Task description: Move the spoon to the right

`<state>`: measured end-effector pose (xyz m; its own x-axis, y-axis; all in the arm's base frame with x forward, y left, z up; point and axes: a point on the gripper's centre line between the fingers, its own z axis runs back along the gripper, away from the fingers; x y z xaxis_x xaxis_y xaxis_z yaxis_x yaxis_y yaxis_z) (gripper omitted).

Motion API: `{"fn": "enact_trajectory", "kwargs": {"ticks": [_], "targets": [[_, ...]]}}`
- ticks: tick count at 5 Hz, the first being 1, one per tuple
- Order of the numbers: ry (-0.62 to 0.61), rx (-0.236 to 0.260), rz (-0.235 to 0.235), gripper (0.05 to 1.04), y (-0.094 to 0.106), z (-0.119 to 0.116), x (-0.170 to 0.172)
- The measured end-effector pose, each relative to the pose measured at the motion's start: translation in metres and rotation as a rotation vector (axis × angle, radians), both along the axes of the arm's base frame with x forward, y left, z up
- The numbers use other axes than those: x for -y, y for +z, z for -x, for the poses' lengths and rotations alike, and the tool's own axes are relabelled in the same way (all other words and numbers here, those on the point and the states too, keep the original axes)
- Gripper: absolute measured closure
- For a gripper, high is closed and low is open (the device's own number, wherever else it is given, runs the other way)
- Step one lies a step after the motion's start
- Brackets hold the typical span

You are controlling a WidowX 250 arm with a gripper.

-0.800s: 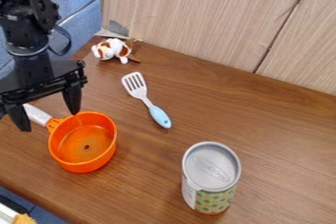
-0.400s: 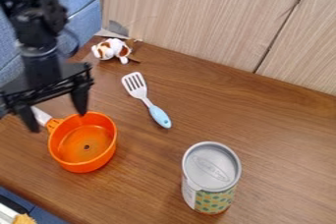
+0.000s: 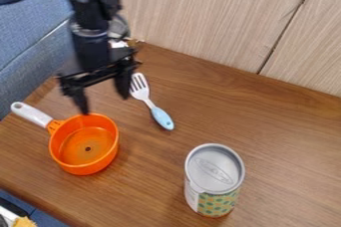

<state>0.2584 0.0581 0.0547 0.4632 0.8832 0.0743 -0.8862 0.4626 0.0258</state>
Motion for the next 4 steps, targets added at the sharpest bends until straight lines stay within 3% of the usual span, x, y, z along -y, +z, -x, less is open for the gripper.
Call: {"fn": "enact_trajectory", "kwargs": {"ticks": [1,3,4], "targets": [[-0.005,-0.010,0.076,0.083,-0.021,-0.021,0.015],[-0.105,0.006,0.010,0.083,-0.063,-0.054,0.038],[-0.128,0.021,-0.017,0.120,-0.067,-0.065,0.046]]}}
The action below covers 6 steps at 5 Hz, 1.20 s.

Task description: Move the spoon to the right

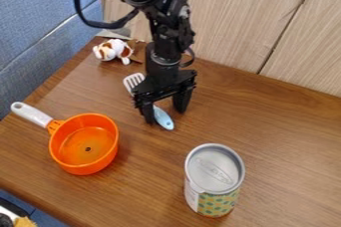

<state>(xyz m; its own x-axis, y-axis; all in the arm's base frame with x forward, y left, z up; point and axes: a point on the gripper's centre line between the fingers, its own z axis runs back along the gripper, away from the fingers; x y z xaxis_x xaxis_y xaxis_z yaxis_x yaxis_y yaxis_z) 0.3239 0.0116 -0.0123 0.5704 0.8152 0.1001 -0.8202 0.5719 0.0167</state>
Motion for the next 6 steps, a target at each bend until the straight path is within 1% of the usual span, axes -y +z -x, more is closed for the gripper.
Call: {"fn": "enact_trajectory", "kwargs": {"ticks": [1,2,3,4,5,6], "targets": [[-0.003,0.005,-0.002,0.397,-0.002,-0.002,0.001],[-0.002,0.004,-0.001,0.694,-0.003,0.003,0.001],[0.007,-0.012,-0.004,0.749,-0.001,0.013,-0.004],[0.027,-0.024,0.010,0.749,0.006,0.023,-0.012],[-0.040,-0.019,0.045,0.749,0.024,0.023,-0.011],[-0.210,0.030,0.044,0.749,0.043,0.004,0.002]]}}
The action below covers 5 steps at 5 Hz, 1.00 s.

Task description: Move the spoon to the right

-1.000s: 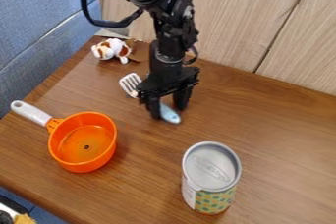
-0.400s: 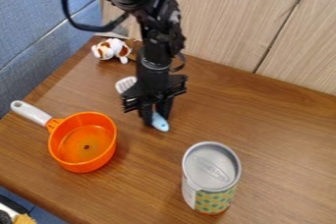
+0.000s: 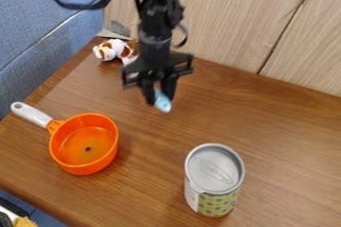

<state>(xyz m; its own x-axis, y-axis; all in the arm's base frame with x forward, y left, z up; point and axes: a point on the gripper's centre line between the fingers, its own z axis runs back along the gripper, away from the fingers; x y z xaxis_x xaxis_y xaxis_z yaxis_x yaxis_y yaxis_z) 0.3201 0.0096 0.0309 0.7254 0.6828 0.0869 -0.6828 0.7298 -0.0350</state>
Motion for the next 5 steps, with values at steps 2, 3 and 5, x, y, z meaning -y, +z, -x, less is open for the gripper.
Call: {"fn": "enact_trajectory", "kwargs": {"ticks": [2,3,5], "targets": [[-0.444,0.083,0.006,0.750,-0.002,-0.042,0.063],[-0.545,0.103,0.003,0.750,-0.009,-0.053,0.084],[-0.657,0.054,-0.006,0.750,-0.042,-0.054,0.107]]}}
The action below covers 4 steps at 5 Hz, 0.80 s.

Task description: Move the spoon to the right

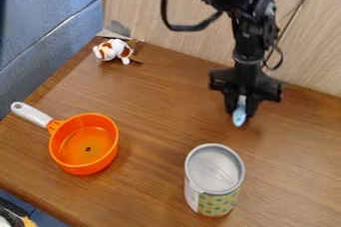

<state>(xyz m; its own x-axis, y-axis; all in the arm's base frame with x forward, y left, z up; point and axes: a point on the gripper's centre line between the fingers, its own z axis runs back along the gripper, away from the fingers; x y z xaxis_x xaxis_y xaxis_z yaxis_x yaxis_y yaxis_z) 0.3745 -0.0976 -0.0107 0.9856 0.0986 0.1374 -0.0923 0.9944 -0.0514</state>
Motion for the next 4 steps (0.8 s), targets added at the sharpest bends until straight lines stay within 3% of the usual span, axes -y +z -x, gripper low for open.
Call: {"fn": "enact_trajectory", "kwargs": {"ticks": [1,2,3,4], "targets": [[-0.017,-0.009,-0.021,0.703,-0.001,-0.001,0.000],[0.007,-0.021,-0.081,0.406,0.000,0.002,0.000],[0.008,-0.024,-0.078,0.137,0.000,0.007,0.000],[0.019,-0.035,-0.072,0.079,0.004,0.013,-0.002]]}}
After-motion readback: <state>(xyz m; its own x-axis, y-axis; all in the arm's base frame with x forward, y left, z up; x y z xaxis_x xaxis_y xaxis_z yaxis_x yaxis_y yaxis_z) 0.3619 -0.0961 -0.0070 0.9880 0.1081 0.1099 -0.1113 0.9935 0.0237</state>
